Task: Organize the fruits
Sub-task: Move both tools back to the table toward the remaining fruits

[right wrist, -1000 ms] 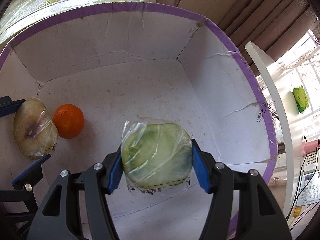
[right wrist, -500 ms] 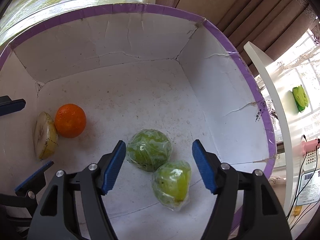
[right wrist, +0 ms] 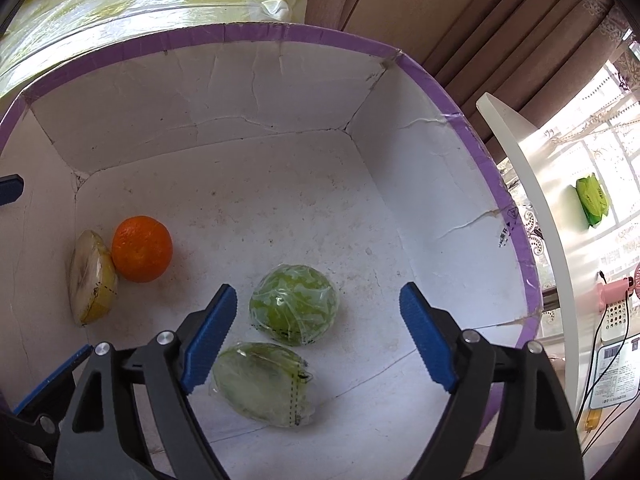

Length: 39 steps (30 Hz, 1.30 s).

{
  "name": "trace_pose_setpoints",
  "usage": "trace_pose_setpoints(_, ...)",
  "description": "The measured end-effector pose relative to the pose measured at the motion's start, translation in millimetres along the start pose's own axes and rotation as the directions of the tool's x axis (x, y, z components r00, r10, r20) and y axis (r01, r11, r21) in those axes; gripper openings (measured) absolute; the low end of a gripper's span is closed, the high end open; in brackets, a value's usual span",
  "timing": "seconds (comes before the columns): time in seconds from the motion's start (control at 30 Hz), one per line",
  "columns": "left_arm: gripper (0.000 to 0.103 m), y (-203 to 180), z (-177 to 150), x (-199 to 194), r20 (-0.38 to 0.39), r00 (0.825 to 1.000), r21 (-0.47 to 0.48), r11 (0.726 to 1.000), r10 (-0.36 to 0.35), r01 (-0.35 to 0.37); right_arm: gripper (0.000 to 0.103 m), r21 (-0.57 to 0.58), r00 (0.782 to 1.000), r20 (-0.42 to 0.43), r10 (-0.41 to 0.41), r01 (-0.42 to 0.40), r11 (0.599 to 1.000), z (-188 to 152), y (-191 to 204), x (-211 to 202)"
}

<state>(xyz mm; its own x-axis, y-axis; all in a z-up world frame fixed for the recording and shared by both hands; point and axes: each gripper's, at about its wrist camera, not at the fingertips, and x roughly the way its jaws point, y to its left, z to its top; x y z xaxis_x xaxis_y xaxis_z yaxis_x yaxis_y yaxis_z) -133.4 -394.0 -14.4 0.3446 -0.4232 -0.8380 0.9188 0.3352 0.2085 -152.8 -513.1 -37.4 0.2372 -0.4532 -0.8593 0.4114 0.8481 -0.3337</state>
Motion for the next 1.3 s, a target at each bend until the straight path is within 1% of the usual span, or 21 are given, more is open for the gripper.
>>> trace_pose_setpoints(0.23,0.087,17,-7,-24,0.093,0.996,-0.083,0.997,-0.003,0.011,0.084,0.019,0.999,0.045,-0.016,0.015,1.000,2,1,-17)
trace_pose_setpoints(0.4,0.087,40,-14,-36,0.136,0.990,-0.164,0.986,0.034,-0.012,0.084,0.047,0.995,0.096,-0.012,0.008,0.999,8,-2,-33)
trace_pose_setpoints(0.53,0.087,71,-26,-48,0.156,0.985,-0.269,0.963,0.074,-0.029,0.084,0.059,0.989,0.149,0.014,-0.023,0.998,15,4,-51)
trace_pose_setpoints(0.67,0.087,106,-46,-67,0.188,0.969,-0.366,0.927,0.163,-0.085,0.084,0.068,0.969,0.223,0.104,-0.122,0.990,24,20,-73)
trace_pose_setpoints(0.73,0.087,124,-62,-78,0.197,0.959,-0.425,0.899,0.203,-0.103,0.084,0.059,0.951,0.255,0.175,-0.196,0.979,29,35,-86)
trace_pose_setpoints(0.77,0.087,135,-71,-85,0.198,0.955,-0.454,0.884,0.222,-0.111,0.084,0.056,0.938,0.268,0.218,-0.241,0.969,32,42,-90)
trace_pose_setpoints(0.87,0.087,164,-99,-101,0.188,0.939,-0.539,0.829,0.287,-0.145,0.084,0.028,0.896,0.300,0.328,-0.351,0.936,40,70,-105)
trace_pose_setpoints(0.97,0.087,193,-131,-121,0.180,0.920,-0.618,0.767,0.349,-0.170,0.084,0.004,0.849,0.317,0.423,-0.447,0.894,46,96,-115)
trace_pose_setpoints(1.03,0.087,212,-151,-133,0.163,0.906,-0.668,0.719,0.391,-0.191,0.084,-0.012,0.829,0.318,0.460,-0.481,0.876,52,116,-120)
trace_pose_setpoints(1.1,0.087,231,-171,-142,0.133,0.891,-0.709,0.670,0.433,-0.220,0.084,-0.039,0.817,0.319,0.479,-0.494,0.869,57,136,-125)
trace_pose_setpoints(1.17,0.087,253,-194,-150,0.093,0.878,-0.754,0.610,0.469,-0.246,0.084,-0.073,0.806,0.315,0.501,-0.506,0.860,63,157,-128)
trace_pose_setpoints(1.27,0.087,281,-229,-158,0.035,0.868,-0.818,0.513,0.495,-0.259,0.084,-0.118,0.776,0.314,0.546,-0.539,0.834,69,184,-133)
trace_pose_setpoints(1.3,0.087,288,-238,-161,0.018,0.865,-0.834,0.485,0.501,-0.263,0.084,-0.126,0.769,0.312,0.559,-0.549,0.826,70,192,-135)
